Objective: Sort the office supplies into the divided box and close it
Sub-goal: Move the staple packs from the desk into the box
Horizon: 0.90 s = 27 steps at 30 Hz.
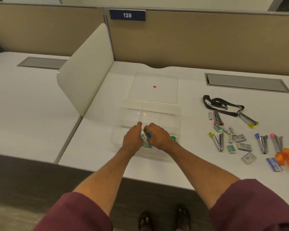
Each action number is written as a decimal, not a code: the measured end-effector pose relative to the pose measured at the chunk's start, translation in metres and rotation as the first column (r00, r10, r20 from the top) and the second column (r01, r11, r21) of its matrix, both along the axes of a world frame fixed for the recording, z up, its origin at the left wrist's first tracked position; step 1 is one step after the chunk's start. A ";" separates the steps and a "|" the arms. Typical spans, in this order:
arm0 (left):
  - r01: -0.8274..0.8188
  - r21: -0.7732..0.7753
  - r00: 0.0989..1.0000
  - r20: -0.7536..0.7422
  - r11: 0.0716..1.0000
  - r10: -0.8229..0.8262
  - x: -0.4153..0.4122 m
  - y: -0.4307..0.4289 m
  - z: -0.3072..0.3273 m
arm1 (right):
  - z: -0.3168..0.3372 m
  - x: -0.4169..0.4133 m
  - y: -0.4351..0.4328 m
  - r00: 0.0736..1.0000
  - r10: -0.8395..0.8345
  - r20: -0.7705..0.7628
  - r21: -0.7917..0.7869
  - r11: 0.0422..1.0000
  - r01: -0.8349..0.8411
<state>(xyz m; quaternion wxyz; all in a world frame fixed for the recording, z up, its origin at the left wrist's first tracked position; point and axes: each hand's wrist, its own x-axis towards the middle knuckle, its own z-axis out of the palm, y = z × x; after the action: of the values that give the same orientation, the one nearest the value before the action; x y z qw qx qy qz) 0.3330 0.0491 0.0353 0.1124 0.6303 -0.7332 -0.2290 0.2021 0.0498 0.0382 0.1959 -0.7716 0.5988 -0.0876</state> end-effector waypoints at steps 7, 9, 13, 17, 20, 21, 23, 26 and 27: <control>0.005 -0.054 0.999 0.049 0.999 -0.002 -0.007 -0.014 0.009 | -0.001 -0.005 0.004 0.997 0.046 -0.054 0.031 0.999 -0.045; 0.029 -0.054 0.997 0.068 0.998 -0.025 -0.018 -0.018 0.012 | 0.003 -0.017 0.004 1.000 0.015 -0.020 -0.002 1.000 -0.015; 0.119 -0.086 0.990 0.083 0.989 -0.112 -0.051 -0.022 0.017 | 0.010 -0.055 0.005 0.997 -0.072 -0.015 -0.048 0.996 0.071; 0.200 -0.097 0.978 0.078 0.975 -0.192 -0.095 -0.024 0.019 | 0.009 -0.103 0.010 0.983 -0.170 -0.063 -0.060 0.984 0.167; 0.270 -0.093 0.962 0.079 0.958 -0.263 -0.131 -0.024 0.017 | 0.006 -0.140 0.017 0.967 -0.241 -0.083 -0.040 0.970 0.239; 0.295 -0.094 0.955 0.075 0.951 -0.288 -0.143 -0.024 0.015 | 0.005 -0.152 0.019 0.961 -0.263 -0.089 -0.034 0.965 0.261; 0.338 -0.100 0.941 0.063 0.936 -0.333 -0.167 -0.024 0.010 | 0.002 -0.177 0.024 0.947 -0.308 -0.096 -0.022 0.951 0.307; 0.397 -0.092 0.918 0.066 0.913 -0.392 -0.205 -0.026 0.001 | -0.004 -0.214 0.033 0.927 -0.357 -0.112 0.005 0.933 0.360; 0.413 -0.079 0.910 0.067 0.908 -0.408 -0.218 -0.026 -0.002 | -0.006 -0.226 0.036 0.922 -0.366 -0.123 0.021 0.928 0.372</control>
<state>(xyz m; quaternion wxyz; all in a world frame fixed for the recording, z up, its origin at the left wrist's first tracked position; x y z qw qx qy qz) 0.1150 0.0227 0.0332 0.0724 0.4617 -0.8615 -0.1985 -0.0239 0.0859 0.0323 0.1571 -0.6444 0.7456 -0.0643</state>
